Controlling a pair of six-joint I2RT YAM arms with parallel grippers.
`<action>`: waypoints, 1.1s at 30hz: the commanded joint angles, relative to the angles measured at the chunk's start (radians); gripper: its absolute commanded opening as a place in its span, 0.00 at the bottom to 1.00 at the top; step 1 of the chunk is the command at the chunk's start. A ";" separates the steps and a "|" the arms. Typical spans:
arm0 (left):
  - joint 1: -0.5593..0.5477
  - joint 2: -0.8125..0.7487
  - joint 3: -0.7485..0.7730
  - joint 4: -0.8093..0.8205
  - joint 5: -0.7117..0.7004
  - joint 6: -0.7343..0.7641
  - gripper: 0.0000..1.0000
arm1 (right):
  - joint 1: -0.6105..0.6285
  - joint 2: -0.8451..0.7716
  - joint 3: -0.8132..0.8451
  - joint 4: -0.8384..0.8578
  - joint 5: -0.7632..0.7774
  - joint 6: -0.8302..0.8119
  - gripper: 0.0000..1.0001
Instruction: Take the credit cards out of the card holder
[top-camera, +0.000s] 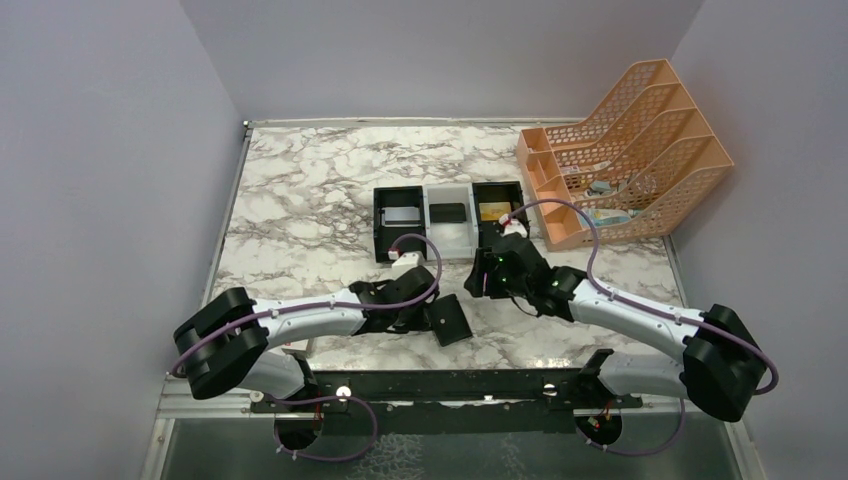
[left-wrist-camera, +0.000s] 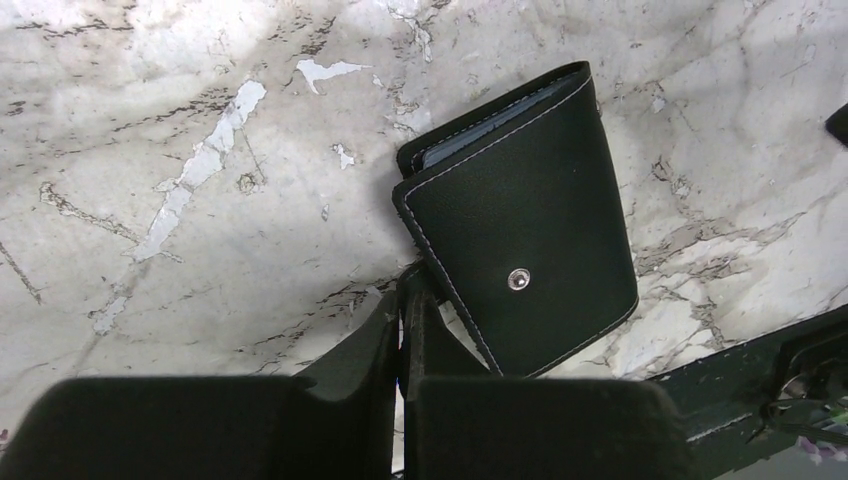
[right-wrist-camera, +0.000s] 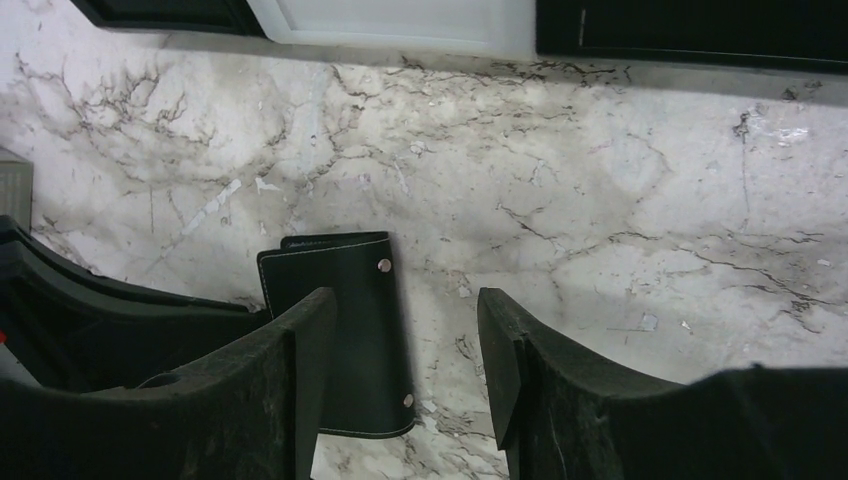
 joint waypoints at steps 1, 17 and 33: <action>-0.005 -0.049 -0.012 0.027 -0.025 -0.005 0.00 | 0.002 0.010 0.033 0.035 -0.084 -0.038 0.57; -0.005 -0.146 0.064 0.129 0.012 0.152 0.00 | -0.161 0.199 0.004 0.146 -0.566 0.011 0.60; -0.022 -0.074 0.146 0.205 0.069 0.280 0.00 | -0.313 0.154 -0.117 0.231 -0.628 0.115 0.62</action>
